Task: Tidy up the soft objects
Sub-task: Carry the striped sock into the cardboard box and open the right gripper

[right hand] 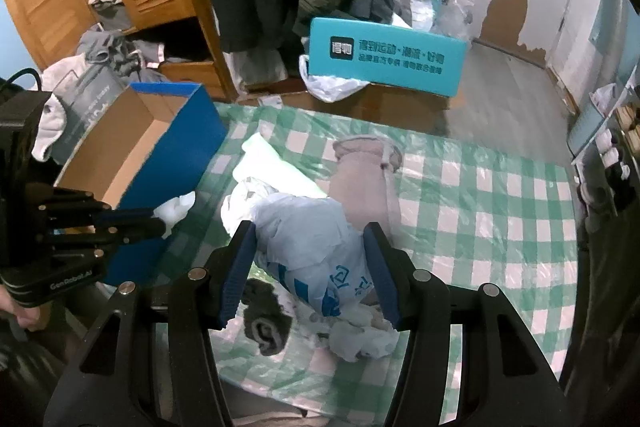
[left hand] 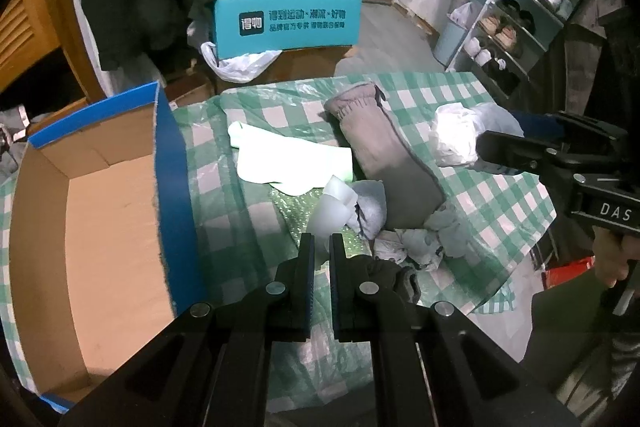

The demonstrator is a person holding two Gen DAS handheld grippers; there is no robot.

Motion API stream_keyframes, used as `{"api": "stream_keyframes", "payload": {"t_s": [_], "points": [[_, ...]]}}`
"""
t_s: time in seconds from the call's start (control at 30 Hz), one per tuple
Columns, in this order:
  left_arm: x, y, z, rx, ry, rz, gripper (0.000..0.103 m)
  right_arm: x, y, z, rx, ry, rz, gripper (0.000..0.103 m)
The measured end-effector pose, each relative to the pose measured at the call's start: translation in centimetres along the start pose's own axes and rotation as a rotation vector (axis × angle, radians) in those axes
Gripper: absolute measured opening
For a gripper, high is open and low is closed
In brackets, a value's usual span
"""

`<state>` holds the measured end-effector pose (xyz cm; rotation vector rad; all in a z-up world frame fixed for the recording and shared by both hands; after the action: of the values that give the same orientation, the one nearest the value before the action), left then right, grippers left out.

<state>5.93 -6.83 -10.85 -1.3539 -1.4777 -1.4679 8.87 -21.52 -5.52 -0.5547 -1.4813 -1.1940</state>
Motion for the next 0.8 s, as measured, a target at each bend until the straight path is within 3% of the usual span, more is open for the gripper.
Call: {"api": "stream_keyframes", "payload": {"t_s": [0.8], "points": [[4.6,-2.1,6.6,0.115,0.02,-0.068,0.007,-0.7,4.3,8.6,0.124,0.055,-0.008,0.055]]}}
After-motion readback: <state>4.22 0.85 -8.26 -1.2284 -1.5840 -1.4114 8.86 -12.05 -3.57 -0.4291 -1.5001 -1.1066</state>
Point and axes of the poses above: each gripper's, at about its wrist camera, not at the fingertips, and x roughly against the way its jaws point, z to its left, y to its top, the point moved 6 cm from there along -x, roughly the way its jaws point, and after that the axes turned 10 degrees about z, right-handed, at the moved point
